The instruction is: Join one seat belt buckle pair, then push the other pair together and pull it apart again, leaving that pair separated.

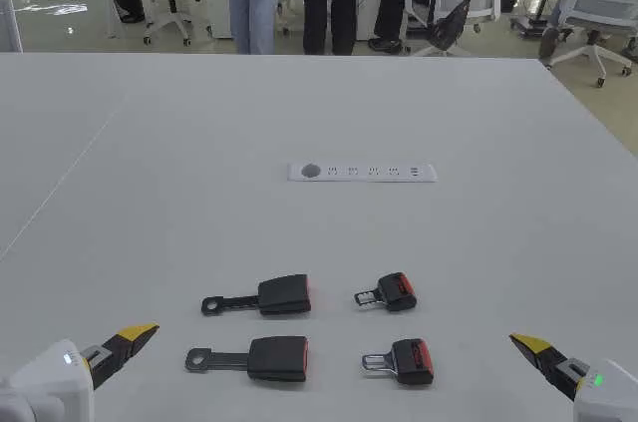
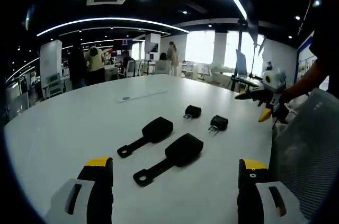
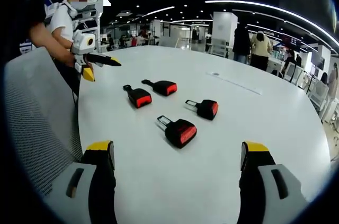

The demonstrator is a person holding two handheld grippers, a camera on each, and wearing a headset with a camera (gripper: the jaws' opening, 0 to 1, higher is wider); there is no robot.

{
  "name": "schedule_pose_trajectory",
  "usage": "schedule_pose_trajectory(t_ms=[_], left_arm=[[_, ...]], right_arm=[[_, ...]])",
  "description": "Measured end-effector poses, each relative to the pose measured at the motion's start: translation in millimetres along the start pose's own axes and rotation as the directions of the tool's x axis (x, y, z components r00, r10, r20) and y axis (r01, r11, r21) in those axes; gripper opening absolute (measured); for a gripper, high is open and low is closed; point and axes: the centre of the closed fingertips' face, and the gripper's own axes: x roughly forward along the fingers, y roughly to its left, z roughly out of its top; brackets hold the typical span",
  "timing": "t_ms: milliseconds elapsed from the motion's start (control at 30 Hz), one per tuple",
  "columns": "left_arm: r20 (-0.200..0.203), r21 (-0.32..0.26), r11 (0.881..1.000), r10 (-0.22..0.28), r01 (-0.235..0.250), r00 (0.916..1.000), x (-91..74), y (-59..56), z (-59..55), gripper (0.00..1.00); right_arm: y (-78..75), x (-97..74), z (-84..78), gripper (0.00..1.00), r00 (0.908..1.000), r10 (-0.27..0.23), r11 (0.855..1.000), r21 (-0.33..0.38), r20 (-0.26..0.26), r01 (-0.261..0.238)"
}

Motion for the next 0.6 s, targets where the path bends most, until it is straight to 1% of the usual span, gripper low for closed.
schedule_pose_trajectory(t_ms=[133, 200, 300, 600], left_arm=[[-0.001, 0.001, 1.0, -0.001, 0.001, 1.0, 0.0, 1.0, -1.5, 1.0], [-0.001, 0.0, 1.0, -0.001, 0.001, 1.0, 0.2, -1.1, -0.4, 1.0], [-0.002, 0.001, 1.0, -0.001, 0.001, 1.0, 0.3, -1.3, -0.3, 1.0], [-0.002, 0.002, 1.0, -0.001, 0.001, 1.0, -0.3, 0.5, -2.0, 1.0]], right_arm=[[-0.4, -0.1, 0.7, 1.0, 1.0, -0.001, 1.0, -0.002, 0.002, 0.001], [-0.3, 0.0, 1.6, 1.0, 1.0, -0.002, 1.0, -0.001, 0.003, 0.002], [-0.7, 0.2, 1.9, 0.99, 1.0, -0.002, 1.0, -0.002, 0.004, 0.002], [-0.7, 0.2, 3.8, 0.99, 1.0, -0.004, 1.0, -0.005, 0.005, 0.004]])
